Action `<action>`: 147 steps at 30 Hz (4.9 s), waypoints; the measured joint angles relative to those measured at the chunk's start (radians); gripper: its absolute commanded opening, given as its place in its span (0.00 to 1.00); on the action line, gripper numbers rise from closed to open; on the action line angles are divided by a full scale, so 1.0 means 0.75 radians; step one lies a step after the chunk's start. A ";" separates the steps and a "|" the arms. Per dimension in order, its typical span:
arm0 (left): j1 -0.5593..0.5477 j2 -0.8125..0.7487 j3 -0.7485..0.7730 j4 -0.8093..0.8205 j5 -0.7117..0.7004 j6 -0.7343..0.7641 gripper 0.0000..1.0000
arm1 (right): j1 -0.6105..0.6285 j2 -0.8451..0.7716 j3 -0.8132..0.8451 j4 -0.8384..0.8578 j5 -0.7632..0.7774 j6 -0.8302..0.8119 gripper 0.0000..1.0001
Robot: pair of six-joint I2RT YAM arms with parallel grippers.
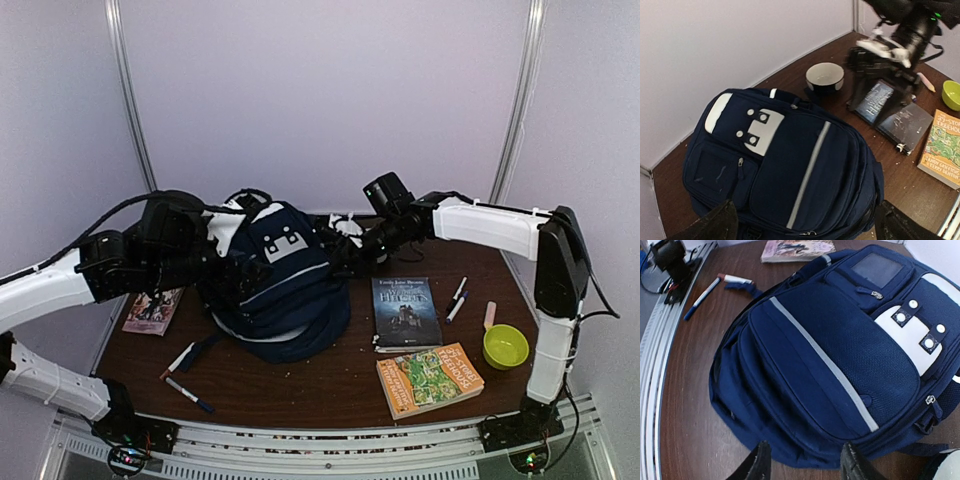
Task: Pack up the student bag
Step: Put down the largest pocket of the student bag, then move the book to the corner of the board, then pick up the book at the corner of the board.
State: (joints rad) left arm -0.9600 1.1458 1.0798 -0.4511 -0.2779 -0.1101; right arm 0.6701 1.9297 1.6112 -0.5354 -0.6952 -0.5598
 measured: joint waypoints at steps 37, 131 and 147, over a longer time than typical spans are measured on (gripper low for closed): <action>-0.028 0.565 0.044 0.151 0.604 -0.292 0.66 | -0.111 -1.145 -1.030 -0.662 0.746 -0.561 0.45; -0.047 0.574 -0.260 0.262 0.859 -0.499 0.56 | -0.014 -0.386 -0.745 -0.675 -0.196 0.350 0.31; -0.110 0.665 -0.190 0.271 0.845 -0.499 0.48 | -0.027 -0.250 -0.779 -0.649 -0.296 0.440 0.27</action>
State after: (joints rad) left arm -1.0428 1.6447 0.9371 -0.2481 0.3557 -0.4843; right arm 0.6495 1.7420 1.0271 -1.0222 -0.9173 -0.2298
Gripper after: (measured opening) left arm 0.467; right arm 0.287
